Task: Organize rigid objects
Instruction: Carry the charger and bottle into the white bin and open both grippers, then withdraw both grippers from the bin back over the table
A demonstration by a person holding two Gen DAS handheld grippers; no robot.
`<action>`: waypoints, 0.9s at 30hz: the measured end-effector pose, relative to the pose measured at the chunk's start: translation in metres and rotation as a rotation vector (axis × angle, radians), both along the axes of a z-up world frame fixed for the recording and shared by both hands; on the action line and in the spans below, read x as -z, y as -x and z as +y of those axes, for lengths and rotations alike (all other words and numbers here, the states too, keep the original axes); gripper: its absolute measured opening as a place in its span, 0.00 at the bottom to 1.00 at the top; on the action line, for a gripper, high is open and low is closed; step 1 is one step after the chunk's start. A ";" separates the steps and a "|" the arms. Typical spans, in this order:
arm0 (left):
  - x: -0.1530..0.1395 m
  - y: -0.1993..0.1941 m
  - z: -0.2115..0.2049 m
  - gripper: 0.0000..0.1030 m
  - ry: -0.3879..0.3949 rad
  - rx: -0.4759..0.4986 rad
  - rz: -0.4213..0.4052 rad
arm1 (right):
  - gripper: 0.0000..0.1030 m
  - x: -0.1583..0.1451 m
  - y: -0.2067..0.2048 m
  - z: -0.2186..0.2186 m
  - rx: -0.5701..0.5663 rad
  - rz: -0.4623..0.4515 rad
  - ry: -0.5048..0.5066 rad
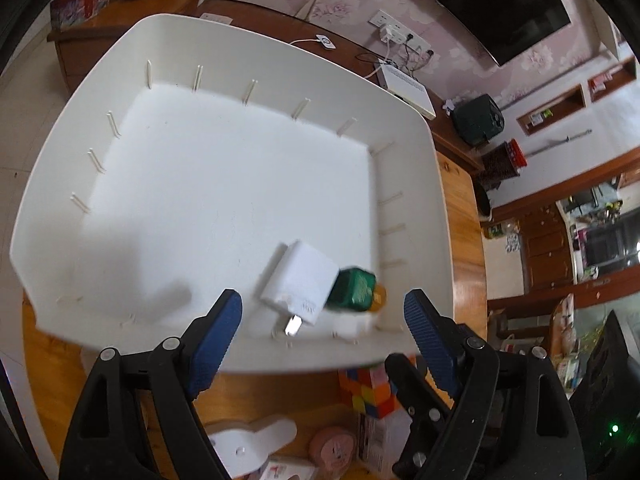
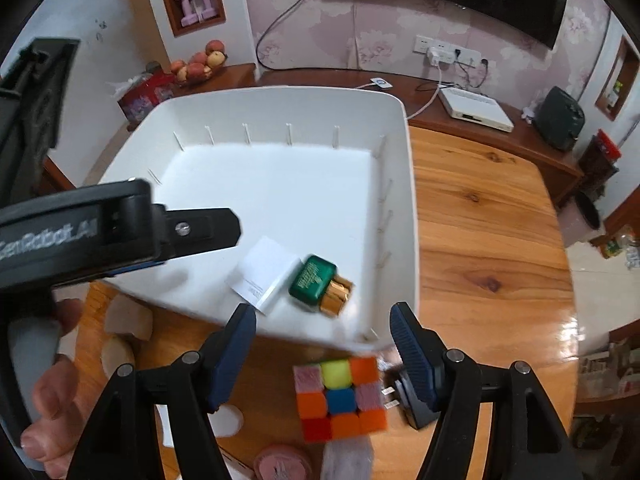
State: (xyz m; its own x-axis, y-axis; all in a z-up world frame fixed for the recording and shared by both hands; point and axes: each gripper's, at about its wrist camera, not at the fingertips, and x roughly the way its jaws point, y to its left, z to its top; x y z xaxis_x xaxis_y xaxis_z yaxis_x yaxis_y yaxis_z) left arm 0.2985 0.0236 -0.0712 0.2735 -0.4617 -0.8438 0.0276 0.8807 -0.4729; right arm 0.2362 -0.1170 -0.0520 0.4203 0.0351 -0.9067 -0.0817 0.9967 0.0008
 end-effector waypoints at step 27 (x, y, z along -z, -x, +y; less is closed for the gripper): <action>-0.020 0.184 -0.011 0.84 -0.221 0.165 0.028 | 0.68 0.000 0.155 -0.060 0.061 0.157 -0.028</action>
